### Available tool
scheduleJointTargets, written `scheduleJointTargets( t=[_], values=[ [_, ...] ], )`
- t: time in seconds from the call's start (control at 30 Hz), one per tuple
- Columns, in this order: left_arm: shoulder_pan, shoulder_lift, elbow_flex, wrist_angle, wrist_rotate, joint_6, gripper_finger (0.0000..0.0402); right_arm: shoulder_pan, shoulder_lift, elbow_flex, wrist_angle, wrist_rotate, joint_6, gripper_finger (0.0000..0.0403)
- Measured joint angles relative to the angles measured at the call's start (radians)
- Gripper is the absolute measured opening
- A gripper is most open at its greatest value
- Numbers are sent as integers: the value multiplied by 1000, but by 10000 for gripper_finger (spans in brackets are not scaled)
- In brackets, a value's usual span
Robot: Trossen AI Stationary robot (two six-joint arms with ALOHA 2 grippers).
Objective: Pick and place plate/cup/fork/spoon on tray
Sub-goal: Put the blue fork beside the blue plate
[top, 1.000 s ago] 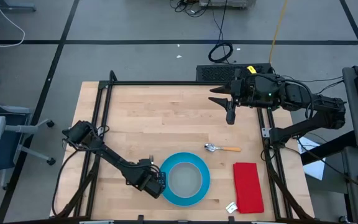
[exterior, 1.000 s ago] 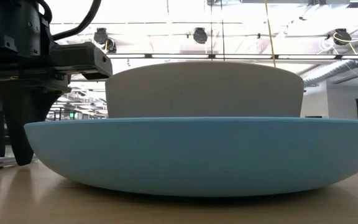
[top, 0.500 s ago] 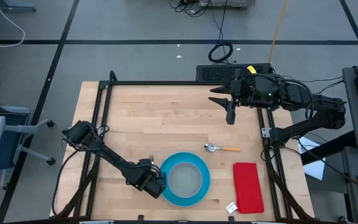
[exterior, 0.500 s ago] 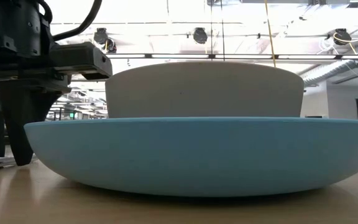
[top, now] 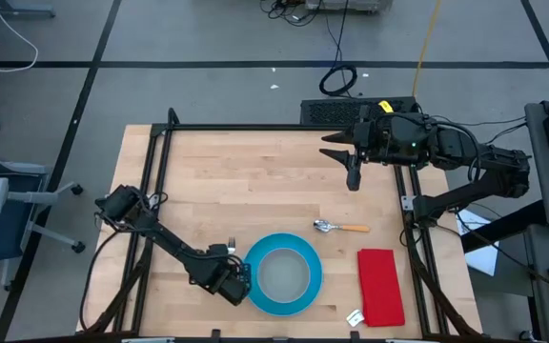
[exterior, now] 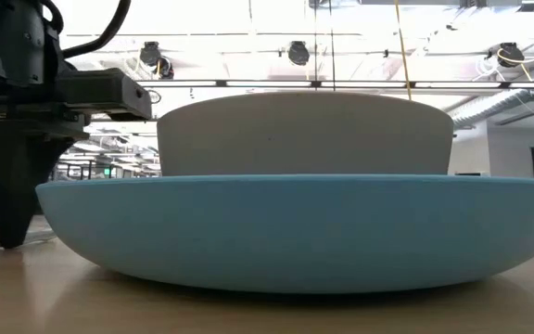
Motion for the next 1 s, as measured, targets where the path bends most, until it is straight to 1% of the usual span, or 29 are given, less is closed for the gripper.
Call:
scheduleJointTargets(
  t=[0.37, 1.0],
  values=[
    [0, -7, -1, -7, -11, -15, 122, 0, 0, 0, 5, 0, 0, 120],
    [14, -10, -1, 67, -18, -48, 122, 0, 0, 0, 26, 0, 0, 120]
  ],
)
